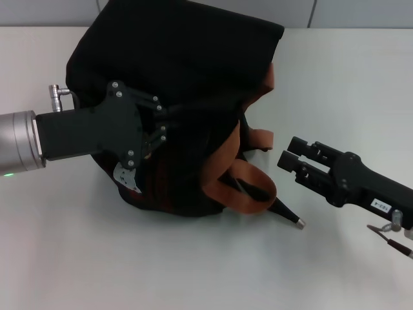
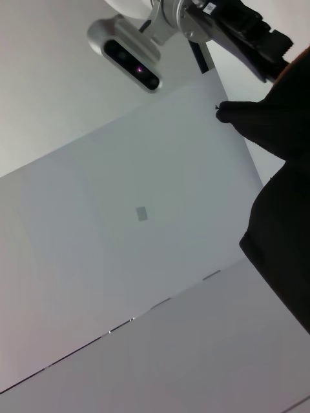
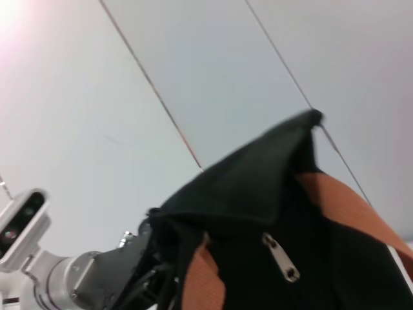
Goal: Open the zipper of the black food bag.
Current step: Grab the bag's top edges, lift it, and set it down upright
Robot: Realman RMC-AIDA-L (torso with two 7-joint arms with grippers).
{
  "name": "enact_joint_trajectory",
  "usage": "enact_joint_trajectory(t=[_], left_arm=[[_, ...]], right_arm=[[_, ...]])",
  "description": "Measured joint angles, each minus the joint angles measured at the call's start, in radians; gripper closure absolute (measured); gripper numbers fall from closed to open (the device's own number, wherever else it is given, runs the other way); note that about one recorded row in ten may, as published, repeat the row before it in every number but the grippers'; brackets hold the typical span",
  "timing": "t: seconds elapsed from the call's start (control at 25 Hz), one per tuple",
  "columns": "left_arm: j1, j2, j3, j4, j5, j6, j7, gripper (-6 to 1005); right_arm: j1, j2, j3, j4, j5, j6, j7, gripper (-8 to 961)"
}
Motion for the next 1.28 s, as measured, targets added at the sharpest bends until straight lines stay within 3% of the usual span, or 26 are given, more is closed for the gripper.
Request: enact_joint_trajectory(t=[0.32,0.52,0.8,1.28], left_arm=[[-0.005,0.0,0.001,-0.023,-0.003,0.008,0.001,914],[-0.004,0.0,0.004,-0.028,-0.007,0.011,0.001,914],[-0.005,0.0,0.005,-0.04,-0.009,0.015,0.005,914],[-0.001,0.0,0.004,-0.043,-0.007,0.017,0.005,914]], right_arm=[[0.05,0.005,0.063,0.081,0.0,0.015,-0.205,413],[0.092,0.006,0.077,0.11,0.0,0.068,-0.239,595],[0.158,0.007,0.071,0.161,-0.008,0.16,-0.286,589],[0.203,0.007,0.074,0.164,-0.01,0.178,-0.28,597]])
